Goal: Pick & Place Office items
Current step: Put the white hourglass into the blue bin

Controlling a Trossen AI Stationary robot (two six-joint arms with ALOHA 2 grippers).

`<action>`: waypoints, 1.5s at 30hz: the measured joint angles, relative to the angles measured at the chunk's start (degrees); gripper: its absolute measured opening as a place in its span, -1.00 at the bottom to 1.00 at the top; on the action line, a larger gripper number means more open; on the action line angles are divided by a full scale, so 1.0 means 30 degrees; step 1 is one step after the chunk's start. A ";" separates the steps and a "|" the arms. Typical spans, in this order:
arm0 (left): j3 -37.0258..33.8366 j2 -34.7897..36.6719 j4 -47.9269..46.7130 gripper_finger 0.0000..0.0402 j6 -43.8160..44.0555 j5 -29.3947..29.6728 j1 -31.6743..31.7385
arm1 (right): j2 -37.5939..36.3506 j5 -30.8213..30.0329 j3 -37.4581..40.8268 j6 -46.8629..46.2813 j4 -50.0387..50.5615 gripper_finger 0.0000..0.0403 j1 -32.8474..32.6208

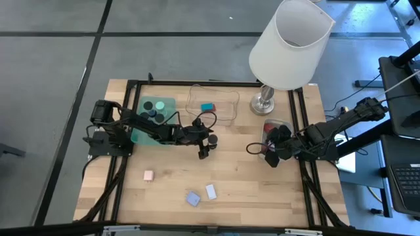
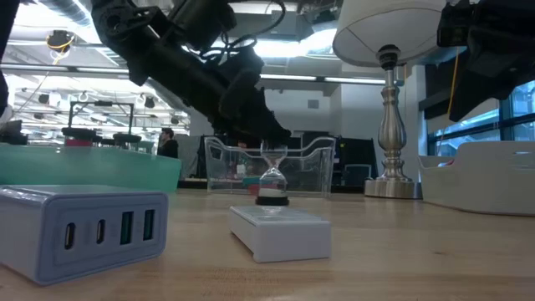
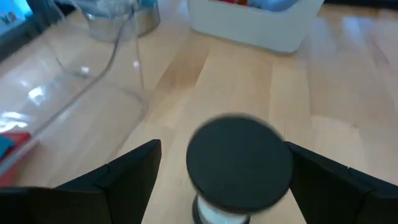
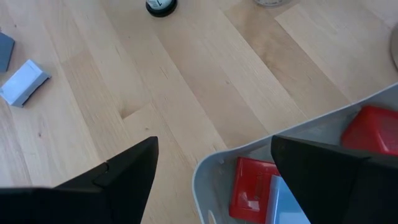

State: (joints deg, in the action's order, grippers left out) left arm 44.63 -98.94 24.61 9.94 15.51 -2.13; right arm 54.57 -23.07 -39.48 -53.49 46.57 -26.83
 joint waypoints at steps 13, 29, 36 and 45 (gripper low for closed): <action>-0.0002 0.0003 0.0318 0.43 0.1601 -0.0623 0.0007 | 0.0000 0.0001 0.0000 0.0000 -0.0051 0.57 0.0000; -0.0016 0.2924 -0.0366 0.04 0.2460 0.1680 -0.0001 | 0.0000 0.0007 0.0000 0.0002 -0.0109 0.57 0.0000; -0.0009 0.7221 -0.6994 0.06 0.3702 0.7004 -0.1018 | 0.0000 0.0010 0.0000 0.0004 -0.0237 0.57 0.0000; -0.0009 1.1578 -1.7846 0.06 1.2537 1.2958 -0.5405 | 0.0000 0.0057 0.0000 0.0001 -0.0240 0.57 0.0000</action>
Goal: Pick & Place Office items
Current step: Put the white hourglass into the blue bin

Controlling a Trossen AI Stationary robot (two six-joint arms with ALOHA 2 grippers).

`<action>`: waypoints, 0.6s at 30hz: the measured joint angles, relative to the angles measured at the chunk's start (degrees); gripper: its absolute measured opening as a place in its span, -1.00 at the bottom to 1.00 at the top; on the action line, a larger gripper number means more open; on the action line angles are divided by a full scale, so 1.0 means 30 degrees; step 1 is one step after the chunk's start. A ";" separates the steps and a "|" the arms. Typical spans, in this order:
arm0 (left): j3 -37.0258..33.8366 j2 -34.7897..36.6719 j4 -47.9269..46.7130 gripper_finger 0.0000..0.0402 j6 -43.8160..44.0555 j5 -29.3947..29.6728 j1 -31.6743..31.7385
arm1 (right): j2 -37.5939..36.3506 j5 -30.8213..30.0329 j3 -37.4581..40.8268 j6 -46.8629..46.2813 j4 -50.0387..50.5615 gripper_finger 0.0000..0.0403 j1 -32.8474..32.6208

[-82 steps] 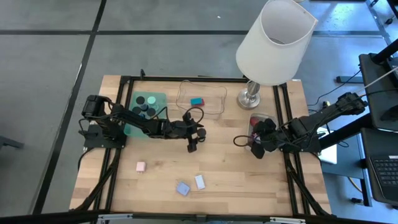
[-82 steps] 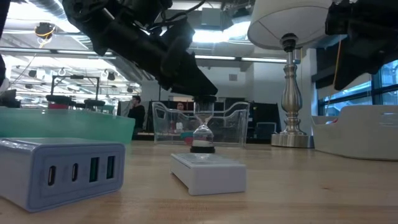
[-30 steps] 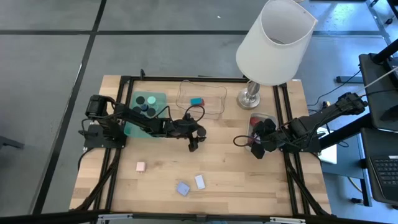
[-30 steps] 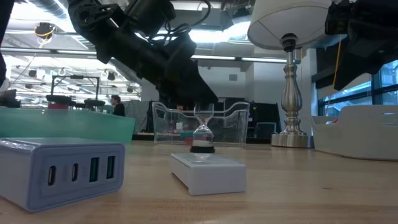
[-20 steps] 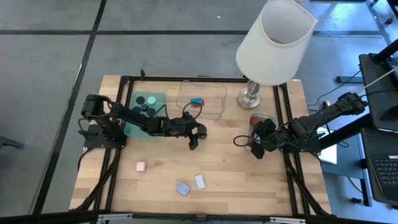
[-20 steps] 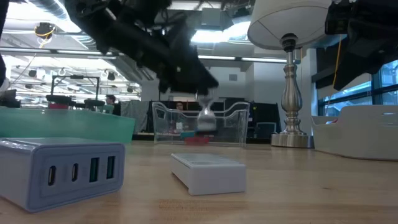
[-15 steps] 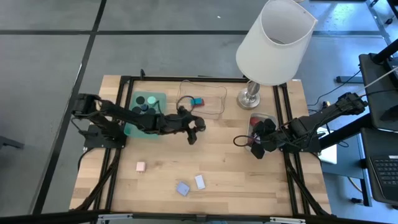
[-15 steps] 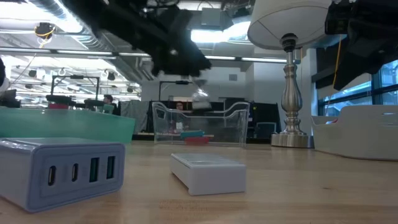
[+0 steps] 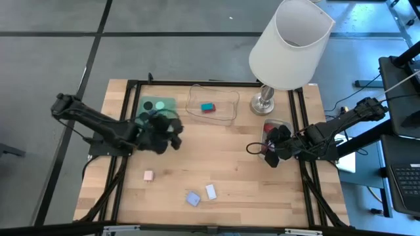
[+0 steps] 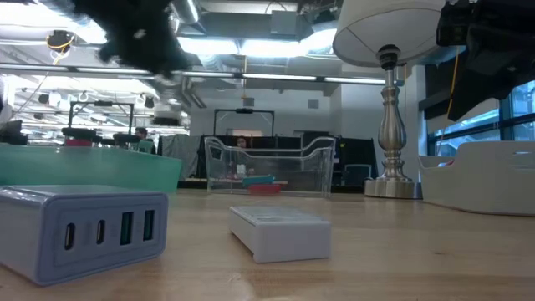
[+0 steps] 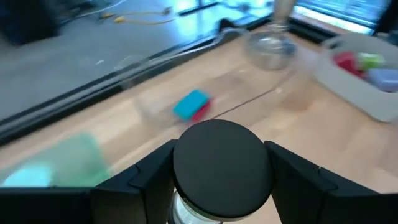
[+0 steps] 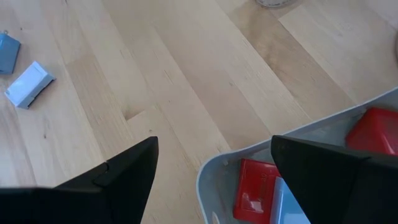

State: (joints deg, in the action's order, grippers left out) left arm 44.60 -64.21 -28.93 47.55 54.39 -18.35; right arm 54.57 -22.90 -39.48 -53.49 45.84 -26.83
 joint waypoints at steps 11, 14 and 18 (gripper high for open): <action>-0.1265 0.0250 -0.9795 0.06 1.3635 0.1408 -0.2864 | 0.0000 -0.0006 0.0000 0.0006 -0.0007 0.57 0.0000; -0.1900 0.0242 -0.9945 0.06 1.4500 0.1405 -0.3003 | 0.0000 -0.0007 0.0000 0.0000 -0.0007 0.57 0.0000; -0.2941 0.0242 -0.9667 0.06 1.5857 0.0945 -0.3003 | 0.0000 -0.0035 0.0000 0.0002 -0.0007 0.57 0.0000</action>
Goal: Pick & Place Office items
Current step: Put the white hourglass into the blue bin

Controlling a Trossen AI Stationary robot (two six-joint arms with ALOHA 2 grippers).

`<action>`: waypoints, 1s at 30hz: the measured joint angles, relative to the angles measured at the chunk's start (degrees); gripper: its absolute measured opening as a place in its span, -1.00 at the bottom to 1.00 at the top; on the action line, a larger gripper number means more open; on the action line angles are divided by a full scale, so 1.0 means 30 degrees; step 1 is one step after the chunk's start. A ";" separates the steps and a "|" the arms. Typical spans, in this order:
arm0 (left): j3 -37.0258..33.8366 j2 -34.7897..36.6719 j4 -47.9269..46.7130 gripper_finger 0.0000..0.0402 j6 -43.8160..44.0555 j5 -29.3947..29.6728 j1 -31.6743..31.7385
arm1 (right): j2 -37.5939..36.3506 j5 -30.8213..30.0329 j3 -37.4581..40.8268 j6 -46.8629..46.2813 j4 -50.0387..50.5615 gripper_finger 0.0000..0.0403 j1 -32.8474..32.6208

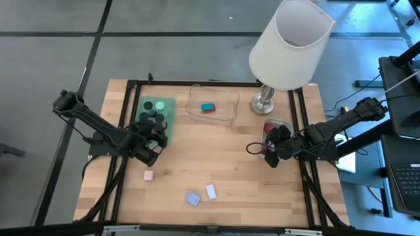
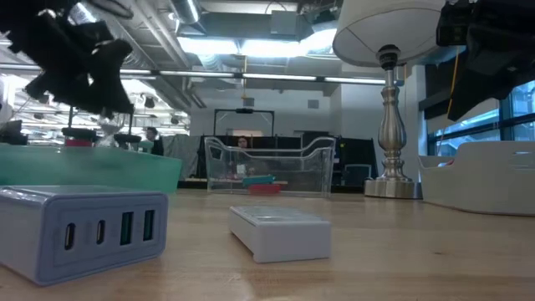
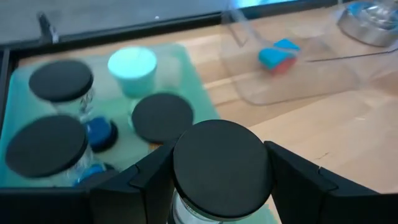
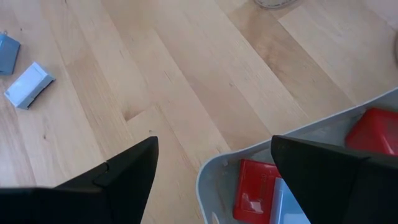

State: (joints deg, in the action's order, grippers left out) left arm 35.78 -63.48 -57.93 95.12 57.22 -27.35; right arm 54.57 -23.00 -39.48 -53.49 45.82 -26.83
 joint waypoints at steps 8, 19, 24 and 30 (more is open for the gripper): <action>-0.1868 0.0000 0.1366 0.06 0.1541 0.0084 -0.0015 | 0.0000 -0.0022 0.0000 0.0000 0.0000 0.57 0.0000; -0.2232 0.0000 0.2503 0.10 -0.0113 0.0557 -0.0015 | 0.0000 -0.0022 0.0000 -0.0003 0.0000 0.57 0.0000; -0.2190 -0.0007 0.2465 0.10 -0.0771 0.1080 -0.0015 | 0.0000 -0.0022 0.0000 -0.0003 -0.0002 0.57 0.0000; -0.1318 -0.0007 0.2296 0.11 -0.1792 0.0821 -0.0025 | 0.0000 -0.0018 0.0000 0.0002 -0.0002 0.57 0.0000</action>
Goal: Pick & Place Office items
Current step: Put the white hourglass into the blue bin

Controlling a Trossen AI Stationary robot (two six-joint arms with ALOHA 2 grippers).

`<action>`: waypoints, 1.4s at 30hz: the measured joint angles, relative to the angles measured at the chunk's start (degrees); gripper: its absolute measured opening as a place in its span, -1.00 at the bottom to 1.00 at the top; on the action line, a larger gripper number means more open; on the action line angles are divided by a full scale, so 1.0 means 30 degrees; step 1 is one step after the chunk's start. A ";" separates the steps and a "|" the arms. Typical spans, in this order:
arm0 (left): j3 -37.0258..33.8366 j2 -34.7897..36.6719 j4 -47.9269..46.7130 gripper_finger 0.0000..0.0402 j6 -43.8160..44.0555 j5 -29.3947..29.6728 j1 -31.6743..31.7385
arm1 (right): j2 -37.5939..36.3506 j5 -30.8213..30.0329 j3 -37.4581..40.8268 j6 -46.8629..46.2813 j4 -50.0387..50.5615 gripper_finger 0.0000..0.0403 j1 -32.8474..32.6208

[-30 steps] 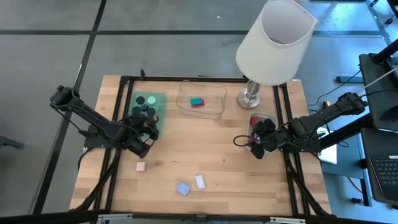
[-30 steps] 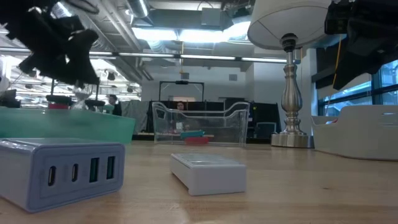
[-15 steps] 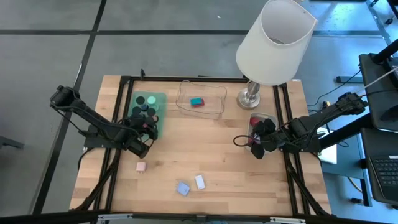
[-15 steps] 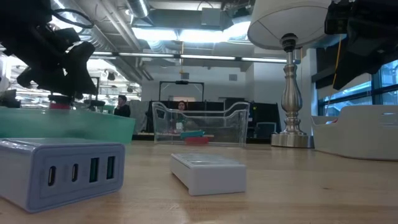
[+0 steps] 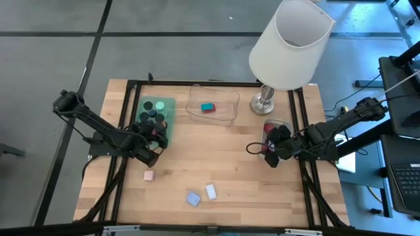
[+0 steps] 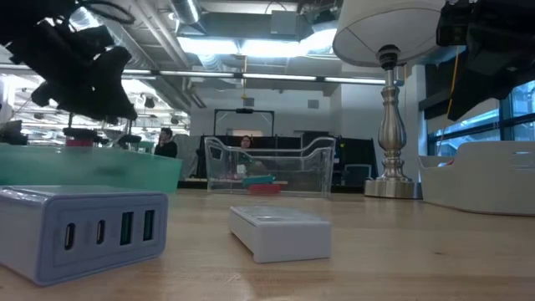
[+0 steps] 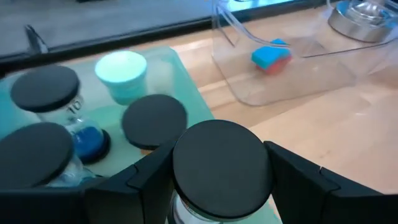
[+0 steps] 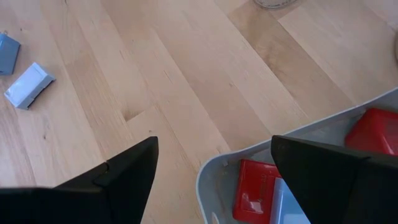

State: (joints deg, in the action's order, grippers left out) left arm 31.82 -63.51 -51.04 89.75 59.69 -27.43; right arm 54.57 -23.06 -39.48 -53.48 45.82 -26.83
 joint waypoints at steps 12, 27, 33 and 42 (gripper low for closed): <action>0.0128 -0.1370 0.1047 0.11 0.0569 0.0511 -0.1158 | 0.0000 0.0004 0.0000 0.0002 0.0002 0.57 0.0000; 0.0128 -0.3672 0.0838 0.11 0.1715 -0.0515 -0.1199 | 0.0000 0.0011 0.0000 -0.0001 -0.0005 0.57 0.0000; 0.0128 -0.3672 0.0801 0.11 0.1680 -0.0548 -0.1199 | 0.0000 0.0011 0.0000 0.0000 0.0000 0.57 0.0000; 0.0128 -0.3395 0.0329 0.21 0.1161 -0.0669 -0.1198 | 0.0000 0.0011 0.0000 0.0000 -0.0005 0.57 0.0000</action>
State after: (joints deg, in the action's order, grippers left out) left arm 32.21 -73.69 -50.06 93.23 57.68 -31.02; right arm 54.57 -23.03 -39.48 -53.48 45.80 -26.83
